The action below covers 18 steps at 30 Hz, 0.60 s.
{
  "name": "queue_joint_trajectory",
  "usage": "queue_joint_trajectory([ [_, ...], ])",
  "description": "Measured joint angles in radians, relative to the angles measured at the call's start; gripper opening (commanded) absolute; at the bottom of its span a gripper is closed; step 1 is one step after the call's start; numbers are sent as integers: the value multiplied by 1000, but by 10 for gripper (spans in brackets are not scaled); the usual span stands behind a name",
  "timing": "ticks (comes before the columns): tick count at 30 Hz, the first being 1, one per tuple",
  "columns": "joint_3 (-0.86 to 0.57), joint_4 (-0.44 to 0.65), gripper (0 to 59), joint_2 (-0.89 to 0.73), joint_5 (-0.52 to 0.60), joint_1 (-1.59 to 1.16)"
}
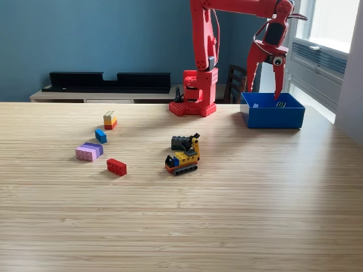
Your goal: Grasp a lego block and put it in the bin.
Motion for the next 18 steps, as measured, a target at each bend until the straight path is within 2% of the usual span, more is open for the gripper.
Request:
queue_joint_trajectory([
  [5, -37, 0, 6, -2, 8, 40],
  [11, -127, 0, 1, -2, 64, 267],
  [18, -245, -11, 1, -2, 58, 669],
])
